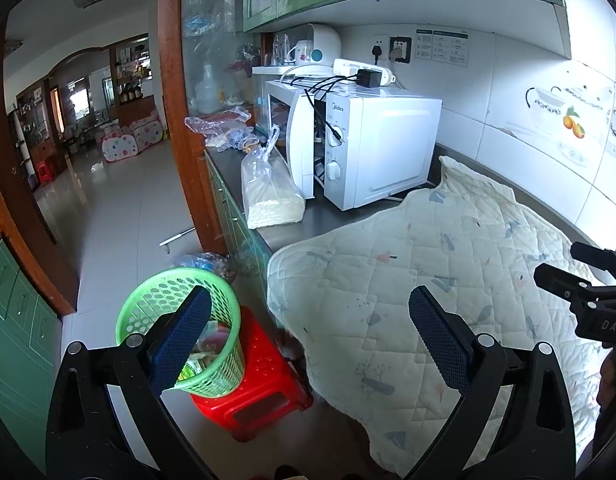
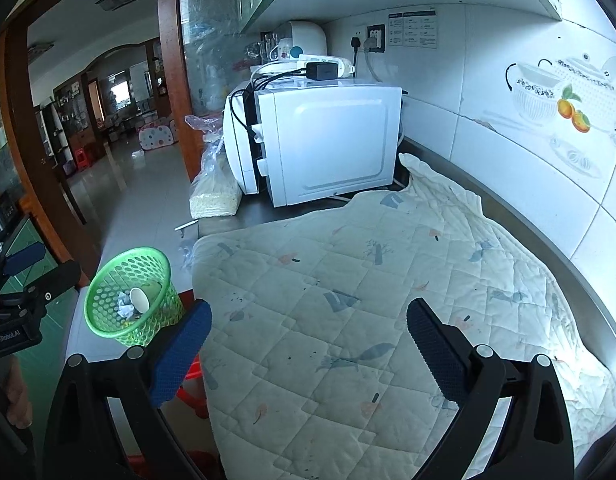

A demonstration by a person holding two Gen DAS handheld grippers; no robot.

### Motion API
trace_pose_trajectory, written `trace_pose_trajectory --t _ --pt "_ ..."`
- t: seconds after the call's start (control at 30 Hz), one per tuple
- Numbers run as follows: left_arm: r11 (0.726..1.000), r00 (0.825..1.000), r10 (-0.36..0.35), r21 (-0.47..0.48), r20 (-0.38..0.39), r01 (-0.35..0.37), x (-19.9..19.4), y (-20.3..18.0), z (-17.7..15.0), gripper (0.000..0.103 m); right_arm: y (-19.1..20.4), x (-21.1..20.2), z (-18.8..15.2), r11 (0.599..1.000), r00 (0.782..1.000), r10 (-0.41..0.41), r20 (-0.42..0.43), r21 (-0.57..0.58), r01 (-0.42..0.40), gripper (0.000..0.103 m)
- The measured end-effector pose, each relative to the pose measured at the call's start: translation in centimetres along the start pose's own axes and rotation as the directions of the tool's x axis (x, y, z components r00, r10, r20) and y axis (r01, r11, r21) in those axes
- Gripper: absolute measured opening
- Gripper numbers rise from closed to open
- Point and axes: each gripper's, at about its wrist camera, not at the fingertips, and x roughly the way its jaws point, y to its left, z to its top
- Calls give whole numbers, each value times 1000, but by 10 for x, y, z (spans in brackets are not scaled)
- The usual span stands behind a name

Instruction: Collect trash

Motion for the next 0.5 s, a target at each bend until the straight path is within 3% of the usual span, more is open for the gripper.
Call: trace_pose_trajectory --t 0.5 --pt "1000 1000 3 4 1 -3 0 -1 -2 98 -3 -4 0 1000 1000 -4 11 11 4 95"
